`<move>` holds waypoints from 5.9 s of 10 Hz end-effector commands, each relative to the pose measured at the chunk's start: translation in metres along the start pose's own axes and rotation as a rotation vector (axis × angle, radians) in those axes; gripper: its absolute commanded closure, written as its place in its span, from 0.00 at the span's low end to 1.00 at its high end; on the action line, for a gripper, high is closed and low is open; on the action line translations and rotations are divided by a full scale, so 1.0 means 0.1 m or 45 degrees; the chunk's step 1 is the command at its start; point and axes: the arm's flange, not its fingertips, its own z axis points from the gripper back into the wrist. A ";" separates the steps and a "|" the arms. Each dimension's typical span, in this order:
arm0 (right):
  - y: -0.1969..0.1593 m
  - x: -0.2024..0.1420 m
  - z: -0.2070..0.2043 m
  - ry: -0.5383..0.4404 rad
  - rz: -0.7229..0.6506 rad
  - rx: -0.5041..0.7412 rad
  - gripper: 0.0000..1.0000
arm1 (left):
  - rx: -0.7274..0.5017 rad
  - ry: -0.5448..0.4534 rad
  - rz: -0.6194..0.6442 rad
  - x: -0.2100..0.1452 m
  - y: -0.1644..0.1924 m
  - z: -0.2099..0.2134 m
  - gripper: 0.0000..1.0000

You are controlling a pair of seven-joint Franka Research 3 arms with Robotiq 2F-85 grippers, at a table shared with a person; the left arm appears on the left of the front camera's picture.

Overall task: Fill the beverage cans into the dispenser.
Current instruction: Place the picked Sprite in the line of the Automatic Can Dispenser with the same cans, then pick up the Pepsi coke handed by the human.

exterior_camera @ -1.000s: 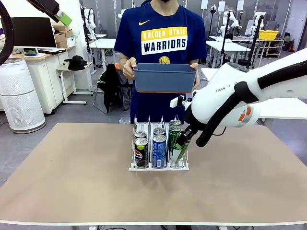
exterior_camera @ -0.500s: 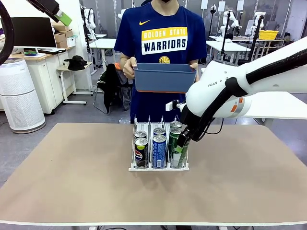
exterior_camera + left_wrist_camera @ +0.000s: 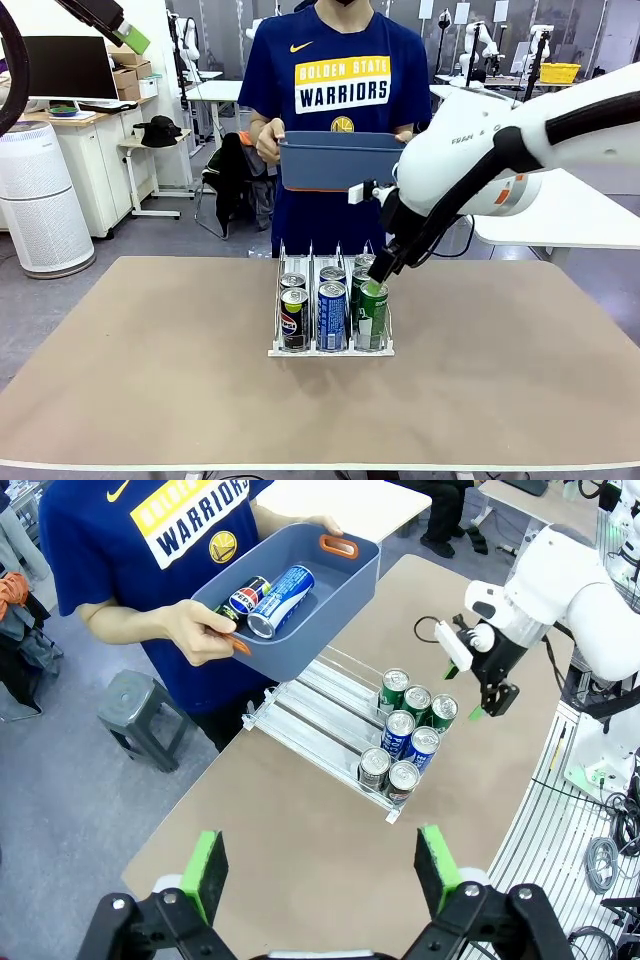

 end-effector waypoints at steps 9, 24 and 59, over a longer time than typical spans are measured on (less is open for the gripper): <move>0.12 -0.23 0.34 -0.096 -0.056 0.002 0.00 | 0.003 0.006 0.000 -0.01 -0.01 0.00 0.00; -0.65 -0.05 3.53 -0.339 0.061 0.057 0.00 | 0.003 0.006 0.000 -0.01 -0.01 0.00 0.00; -0.52 0.00 3.99 -0.411 0.067 -0.042 0.00 | 0.003 0.006 0.000 -0.01 -0.01 0.00 0.00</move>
